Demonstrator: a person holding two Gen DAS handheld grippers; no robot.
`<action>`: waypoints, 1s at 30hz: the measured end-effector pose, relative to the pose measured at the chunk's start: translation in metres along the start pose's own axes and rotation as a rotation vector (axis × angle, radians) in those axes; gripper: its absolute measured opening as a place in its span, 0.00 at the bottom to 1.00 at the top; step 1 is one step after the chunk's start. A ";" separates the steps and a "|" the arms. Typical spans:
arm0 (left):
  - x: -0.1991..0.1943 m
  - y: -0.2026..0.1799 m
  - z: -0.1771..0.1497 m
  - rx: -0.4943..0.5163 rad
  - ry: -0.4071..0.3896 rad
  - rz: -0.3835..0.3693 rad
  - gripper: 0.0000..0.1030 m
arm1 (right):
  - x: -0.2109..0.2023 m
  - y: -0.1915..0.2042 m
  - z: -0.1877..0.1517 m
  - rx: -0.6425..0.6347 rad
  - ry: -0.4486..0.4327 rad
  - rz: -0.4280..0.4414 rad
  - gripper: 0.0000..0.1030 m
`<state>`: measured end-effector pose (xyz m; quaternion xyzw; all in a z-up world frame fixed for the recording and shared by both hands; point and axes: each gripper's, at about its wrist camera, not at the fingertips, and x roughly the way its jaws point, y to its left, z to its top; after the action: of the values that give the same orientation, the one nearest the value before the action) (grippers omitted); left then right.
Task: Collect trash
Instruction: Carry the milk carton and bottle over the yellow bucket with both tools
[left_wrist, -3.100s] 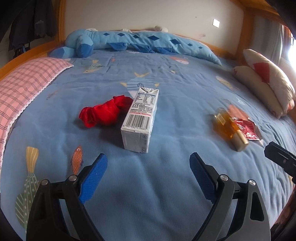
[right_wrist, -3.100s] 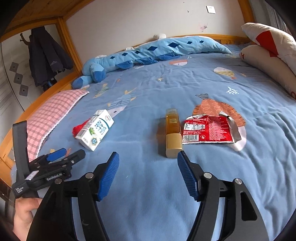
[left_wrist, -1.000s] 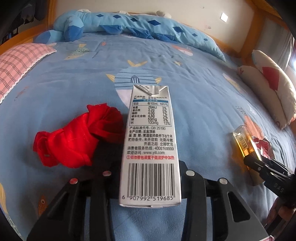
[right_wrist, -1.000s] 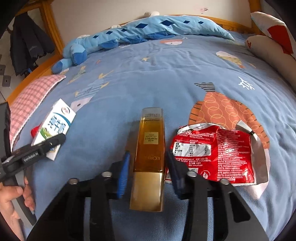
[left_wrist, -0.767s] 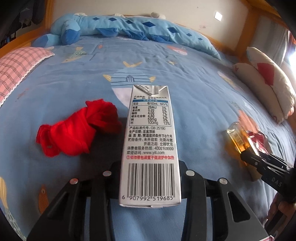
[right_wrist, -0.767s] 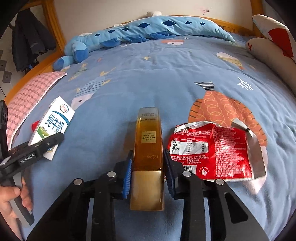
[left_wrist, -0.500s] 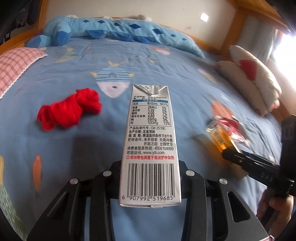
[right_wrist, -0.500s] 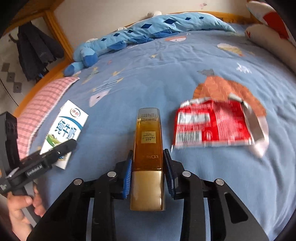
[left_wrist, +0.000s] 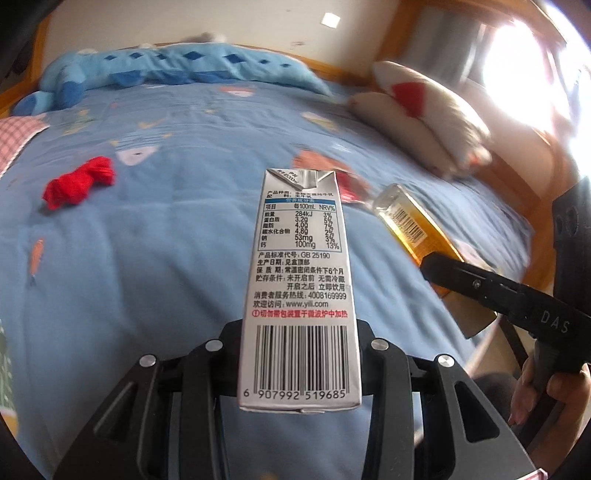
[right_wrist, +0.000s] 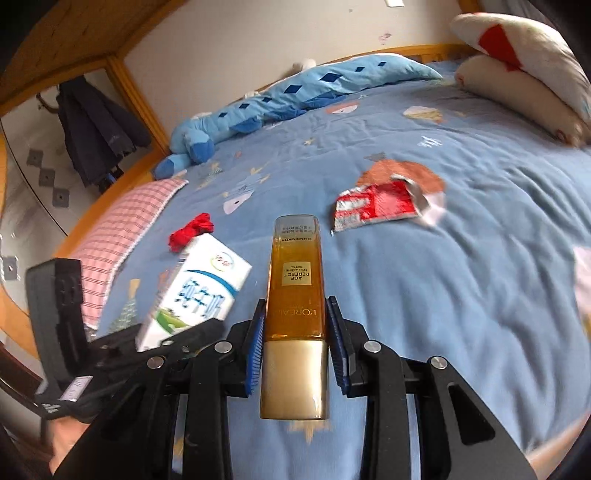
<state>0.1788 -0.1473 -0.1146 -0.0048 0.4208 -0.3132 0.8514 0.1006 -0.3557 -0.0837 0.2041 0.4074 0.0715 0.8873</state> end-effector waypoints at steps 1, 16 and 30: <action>-0.003 -0.011 -0.005 0.015 0.003 -0.019 0.37 | -0.011 -0.004 -0.007 0.016 -0.002 -0.002 0.30; -0.022 -0.175 -0.072 0.276 0.075 -0.273 0.37 | -0.167 -0.075 -0.105 0.168 -0.144 -0.226 0.30; -0.017 -0.297 -0.148 0.524 0.208 -0.470 0.37 | -0.281 -0.122 -0.218 0.366 -0.217 -0.410 0.30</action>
<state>-0.0924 -0.3393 -0.1172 0.1488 0.3981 -0.5964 0.6809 -0.2530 -0.4825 -0.0670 0.2806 0.3492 -0.2063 0.8699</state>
